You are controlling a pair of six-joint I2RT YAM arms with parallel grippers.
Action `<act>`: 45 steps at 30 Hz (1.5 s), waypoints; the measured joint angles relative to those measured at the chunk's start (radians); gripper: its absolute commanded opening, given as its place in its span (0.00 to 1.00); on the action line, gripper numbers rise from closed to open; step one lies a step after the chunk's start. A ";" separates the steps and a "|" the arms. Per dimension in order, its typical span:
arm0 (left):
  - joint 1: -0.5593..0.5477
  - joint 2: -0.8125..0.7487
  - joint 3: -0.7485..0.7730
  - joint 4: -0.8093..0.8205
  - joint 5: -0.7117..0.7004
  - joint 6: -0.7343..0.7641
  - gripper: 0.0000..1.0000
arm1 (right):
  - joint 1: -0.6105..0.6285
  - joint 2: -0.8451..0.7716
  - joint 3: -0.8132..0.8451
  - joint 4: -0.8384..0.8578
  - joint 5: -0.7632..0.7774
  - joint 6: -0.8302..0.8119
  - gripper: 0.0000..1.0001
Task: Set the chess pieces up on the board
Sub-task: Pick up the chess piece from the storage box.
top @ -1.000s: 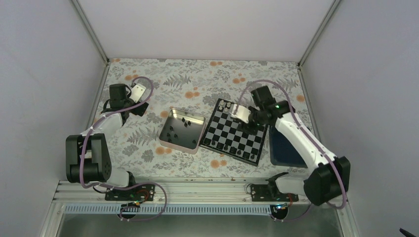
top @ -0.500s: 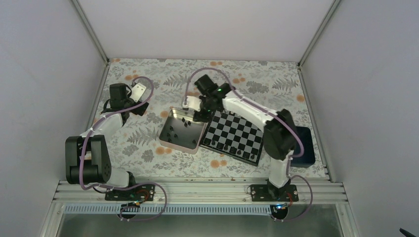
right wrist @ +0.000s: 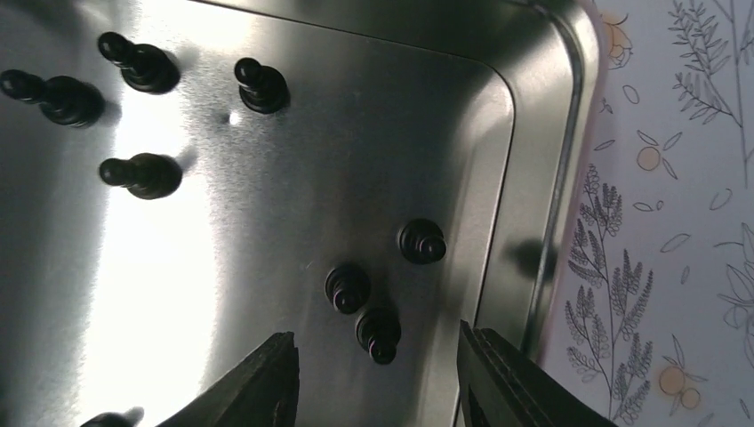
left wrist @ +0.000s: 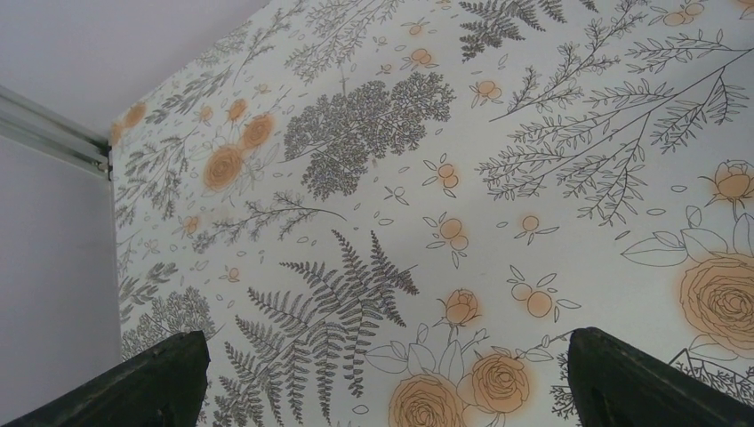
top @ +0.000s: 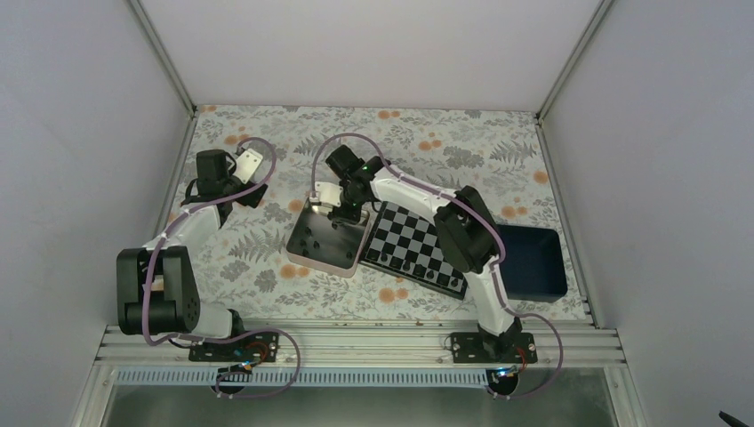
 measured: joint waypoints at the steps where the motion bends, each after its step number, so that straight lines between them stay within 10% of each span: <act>1: 0.000 0.000 -0.001 0.000 0.000 0.000 1.00 | 0.000 0.008 0.005 0.001 0.002 0.000 0.46; 45: 0.000 0.000 -0.009 0.006 0.008 0.000 1.00 | 0.015 0.072 0.050 -0.023 -0.060 -0.026 0.04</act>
